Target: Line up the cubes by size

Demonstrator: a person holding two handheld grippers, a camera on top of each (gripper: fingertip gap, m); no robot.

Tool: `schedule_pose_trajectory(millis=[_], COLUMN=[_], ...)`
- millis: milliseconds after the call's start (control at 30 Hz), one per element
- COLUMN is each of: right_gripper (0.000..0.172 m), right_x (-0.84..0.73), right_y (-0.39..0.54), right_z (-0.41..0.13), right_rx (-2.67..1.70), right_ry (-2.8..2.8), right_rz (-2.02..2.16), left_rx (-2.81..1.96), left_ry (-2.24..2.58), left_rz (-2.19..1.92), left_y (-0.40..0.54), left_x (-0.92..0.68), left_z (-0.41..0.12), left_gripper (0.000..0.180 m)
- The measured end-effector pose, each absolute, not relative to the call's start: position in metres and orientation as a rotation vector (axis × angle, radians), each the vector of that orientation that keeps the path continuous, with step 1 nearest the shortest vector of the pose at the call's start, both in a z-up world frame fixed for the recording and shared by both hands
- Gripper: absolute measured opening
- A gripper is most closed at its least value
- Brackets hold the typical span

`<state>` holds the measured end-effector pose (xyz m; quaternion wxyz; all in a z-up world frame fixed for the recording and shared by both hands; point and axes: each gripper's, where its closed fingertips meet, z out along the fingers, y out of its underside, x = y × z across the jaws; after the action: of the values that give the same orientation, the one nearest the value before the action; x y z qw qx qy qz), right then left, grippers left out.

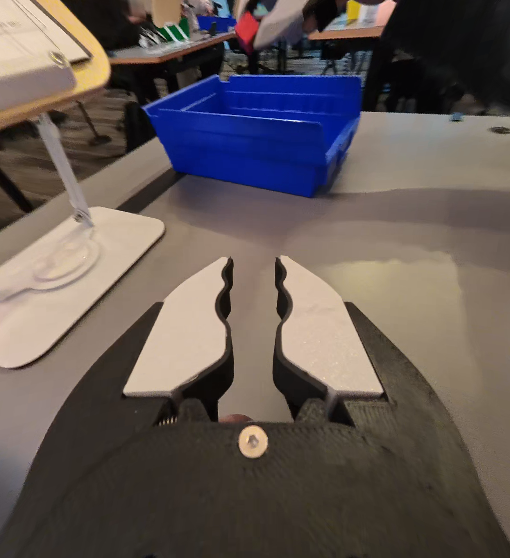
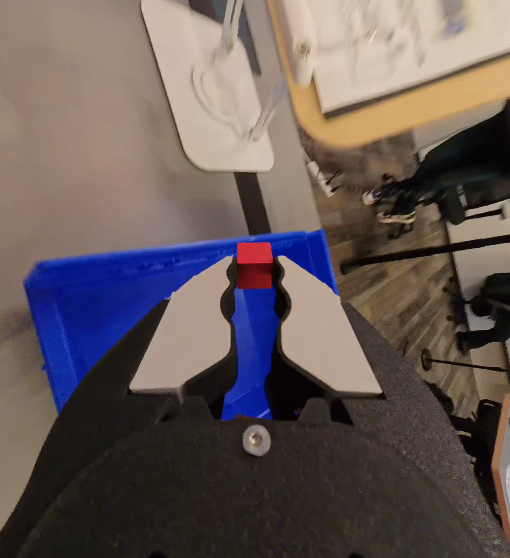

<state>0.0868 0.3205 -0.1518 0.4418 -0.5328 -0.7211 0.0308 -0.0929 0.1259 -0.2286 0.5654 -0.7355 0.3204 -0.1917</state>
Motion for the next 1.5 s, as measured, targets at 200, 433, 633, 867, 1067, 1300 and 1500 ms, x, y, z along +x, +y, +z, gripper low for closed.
schedule_pose_trajectory(millis=[200, 433, 633, 867, 1067, 1300, 1500], right_gripper=[0.022, 0.022, 0.022, 0.021, 0.038, 0.039, 0.047], right_x=[0.086, 0.084, 0.083, 0.078, 0.079, 0.091, 0.122], right_y=[0.349, 0.361, 0.364, 0.366, 0.363, 0.370, 0.333], right_z=[-0.229, -0.285, -0.305, -0.308, -0.312, -0.263, -0.171], right_rx=[-1.488, -1.591, -1.638, -1.626, -1.642, -1.646, -1.559], right_ry=[-2.056, -2.286, -2.407, -2.457, -2.465, -2.204, -1.552], right_rz=[0.166, 0.138, 0.107, 0.103, 0.115, 0.042, 0.048], left_rx=[-1.670, -1.666, -1.666, -1.665, -1.664, -1.654, -1.649], left_ry=[0.703, 0.693, 0.690, 0.709, 0.714, 0.705, 0.701], left_rz=[-0.408, -0.334, -0.318, -0.310, -0.308, -0.310, -0.305], left_y=[0.153, 0.156, 0.157, 0.156, 0.156, 0.156, 0.156], left_x=[-0.070, -0.081, -0.083, -0.081, -0.081, -0.082, -0.083], left_z=[-0.231, -0.237, -0.238, -0.239, -0.239, -0.237, -0.236], left_gripper=[0.028, 0.027, 0.027, 0.028, 0.028, 0.030, 0.031])
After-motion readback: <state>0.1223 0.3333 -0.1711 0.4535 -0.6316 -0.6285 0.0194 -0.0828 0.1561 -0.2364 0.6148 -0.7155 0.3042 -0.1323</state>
